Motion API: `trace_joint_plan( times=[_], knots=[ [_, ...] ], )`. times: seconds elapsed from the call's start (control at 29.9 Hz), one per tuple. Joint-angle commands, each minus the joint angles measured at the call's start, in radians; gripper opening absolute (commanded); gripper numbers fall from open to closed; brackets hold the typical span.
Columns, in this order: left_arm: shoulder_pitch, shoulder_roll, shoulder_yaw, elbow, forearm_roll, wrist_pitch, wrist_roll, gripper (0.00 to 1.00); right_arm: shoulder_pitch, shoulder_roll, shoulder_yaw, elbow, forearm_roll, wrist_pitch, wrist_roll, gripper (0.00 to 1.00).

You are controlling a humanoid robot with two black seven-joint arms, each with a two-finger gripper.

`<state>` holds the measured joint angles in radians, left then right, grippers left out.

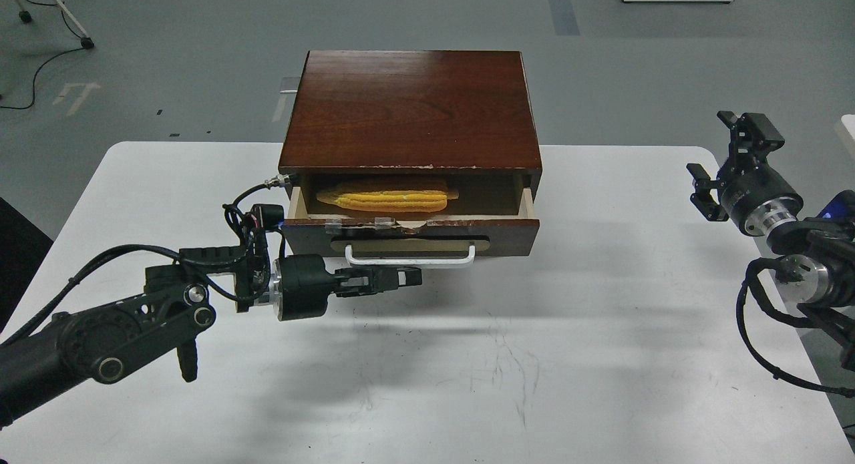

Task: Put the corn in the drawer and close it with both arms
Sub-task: 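Keep pushing the drawer with the left gripper until flush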

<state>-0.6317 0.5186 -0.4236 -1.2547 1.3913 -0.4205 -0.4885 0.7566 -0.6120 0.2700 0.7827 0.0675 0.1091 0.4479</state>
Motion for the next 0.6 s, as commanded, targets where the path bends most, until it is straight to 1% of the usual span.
trace_joint_plan(
  times=[0.0, 0.23, 0.33, 0.47, 0.57],
  knots=[
    [-0.023, -0.014, 0.003, 0.031, 0.0, -0.001, 0.0, 0.11, 0.001, 0.0, -0.005, 0.0, 0.0, 0.003, 0.0, 0.98],
    [-0.034, -0.023, 0.003, 0.054, -0.002, -0.001, 0.0, 0.11, 0.001, 0.0, -0.005, 0.0, 0.0, 0.003, 0.0, 0.98],
    [-0.042, -0.045, 0.005, 0.077, -0.002, -0.001, 0.0, 0.12, 0.001, 0.0, -0.005, -0.002, 0.0, 0.004, 0.0, 0.98],
    [-0.048, -0.083, 0.006, 0.136, -0.002, 0.0, 0.0, 0.12, 0.001, 0.0, -0.009, -0.006, 0.0, 0.003, 0.0, 0.98],
    [-0.059, -0.097, 0.006, 0.152, -0.003, -0.001, 0.0, 0.12, 0.0, 0.001, -0.012, -0.008, 0.0, 0.004, 0.0, 0.98]
  ],
)
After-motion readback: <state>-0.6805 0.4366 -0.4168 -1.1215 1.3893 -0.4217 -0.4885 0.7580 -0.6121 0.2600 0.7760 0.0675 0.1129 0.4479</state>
